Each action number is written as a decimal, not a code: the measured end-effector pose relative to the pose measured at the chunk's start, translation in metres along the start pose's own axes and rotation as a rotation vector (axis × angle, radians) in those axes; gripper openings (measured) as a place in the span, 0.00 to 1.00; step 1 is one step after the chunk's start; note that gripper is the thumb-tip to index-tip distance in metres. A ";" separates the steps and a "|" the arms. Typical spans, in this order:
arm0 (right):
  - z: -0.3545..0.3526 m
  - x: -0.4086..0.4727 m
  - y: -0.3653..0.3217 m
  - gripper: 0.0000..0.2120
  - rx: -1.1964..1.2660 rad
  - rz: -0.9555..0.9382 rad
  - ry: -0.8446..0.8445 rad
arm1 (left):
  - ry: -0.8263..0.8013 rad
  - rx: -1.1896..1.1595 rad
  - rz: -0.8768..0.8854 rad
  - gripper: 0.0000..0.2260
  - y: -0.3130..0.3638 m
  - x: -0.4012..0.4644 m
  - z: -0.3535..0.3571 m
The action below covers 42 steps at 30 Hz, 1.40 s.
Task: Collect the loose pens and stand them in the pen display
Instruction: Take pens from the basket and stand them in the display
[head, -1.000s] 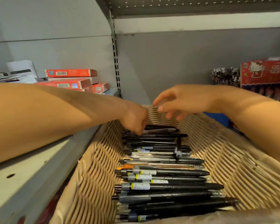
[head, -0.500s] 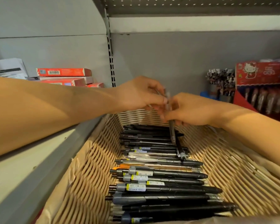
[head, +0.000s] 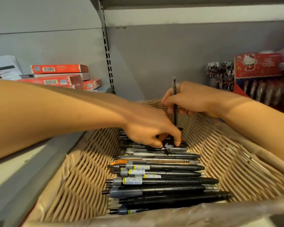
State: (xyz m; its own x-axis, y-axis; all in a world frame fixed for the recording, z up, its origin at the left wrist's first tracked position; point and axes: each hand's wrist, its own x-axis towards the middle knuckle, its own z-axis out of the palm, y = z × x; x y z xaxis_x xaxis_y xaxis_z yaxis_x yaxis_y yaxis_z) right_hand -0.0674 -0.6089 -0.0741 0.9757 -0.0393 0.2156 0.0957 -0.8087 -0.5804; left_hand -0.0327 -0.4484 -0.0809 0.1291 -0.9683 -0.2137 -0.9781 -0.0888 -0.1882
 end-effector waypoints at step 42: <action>0.001 -0.020 -0.006 0.10 -0.135 -0.099 -0.183 | -0.357 0.021 -0.496 0.12 -0.043 -0.009 0.004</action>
State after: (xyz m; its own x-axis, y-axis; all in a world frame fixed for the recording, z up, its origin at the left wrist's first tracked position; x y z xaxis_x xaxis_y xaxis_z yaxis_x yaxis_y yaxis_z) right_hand -0.0876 -0.6027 -0.0753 0.9835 0.1411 0.1130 0.1772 -0.8749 -0.4507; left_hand 0.0094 -0.4349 -0.0749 0.6183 -0.6747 -0.4030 -0.7847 -0.5008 -0.3653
